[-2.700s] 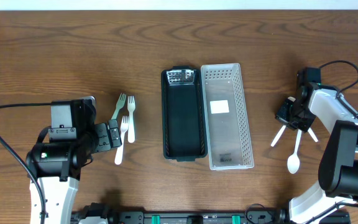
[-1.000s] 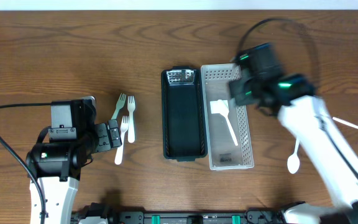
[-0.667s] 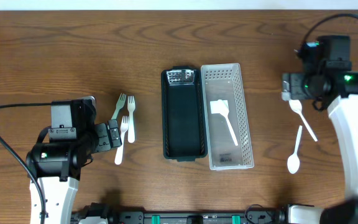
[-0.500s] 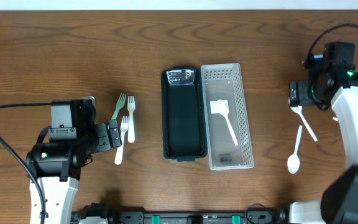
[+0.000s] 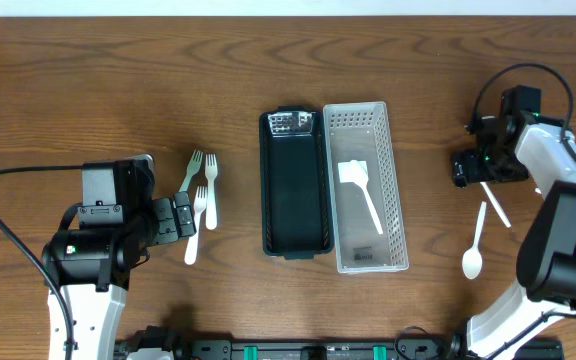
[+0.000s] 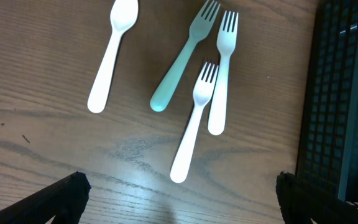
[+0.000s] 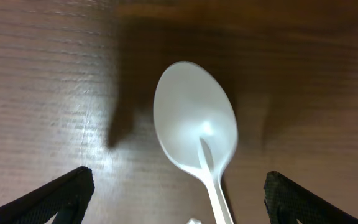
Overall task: Pack container
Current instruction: 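Return the right gripper to the spoons and grasp another white spoon, then carry the spoon over and drop it into the clear basket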
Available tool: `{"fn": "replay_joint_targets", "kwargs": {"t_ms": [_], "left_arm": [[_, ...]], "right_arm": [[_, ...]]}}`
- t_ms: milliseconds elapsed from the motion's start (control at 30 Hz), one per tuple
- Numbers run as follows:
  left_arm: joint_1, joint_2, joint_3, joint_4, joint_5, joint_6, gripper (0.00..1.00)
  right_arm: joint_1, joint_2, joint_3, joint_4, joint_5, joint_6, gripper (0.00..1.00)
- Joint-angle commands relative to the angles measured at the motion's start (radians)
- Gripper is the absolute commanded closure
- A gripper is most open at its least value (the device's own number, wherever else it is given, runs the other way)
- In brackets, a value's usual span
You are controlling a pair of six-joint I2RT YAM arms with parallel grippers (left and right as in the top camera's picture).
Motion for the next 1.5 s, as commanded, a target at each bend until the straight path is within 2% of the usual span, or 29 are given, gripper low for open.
{"fn": "replay_joint_targets", "kwargs": {"t_ms": [0,267,433,700,833,1267,1467], "left_arm": [[0.002,0.000,0.021,-0.002,0.003,-0.005,0.02],[0.002,0.000,0.021,-0.002,0.003,-0.005,0.02],[0.002,0.000,0.021,-0.002,0.003,-0.005,0.02],[0.002,0.000,0.021,-0.002,0.003,-0.005,0.02],[0.002,0.000,0.021,-0.002,0.003,-0.005,0.02],[0.002,0.000,0.021,-0.002,0.003,-0.005,0.02],[0.002,0.000,0.021,-0.002,0.003,-0.005,0.02]], "right_arm": [[-0.009,0.041,-0.005,0.008,-0.020,-0.018,0.09],[-0.012,0.081,-0.005,0.010,-0.020,-0.010,0.17],[-0.014,0.081,-0.005,0.003,-0.020,-0.010,0.42],[-0.014,0.081,-0.005,0.002,-0.020,-0.003,0.58],[-0.014,0.081,-0.005,0.002,-0.020,-0.003,0.71],[-0.014,0.081,-0.005,0.006,-0.020,-0.003,0.85],[-0.014,0.081,-0.004,0.022,-0.020,0.053,0.96]]}}
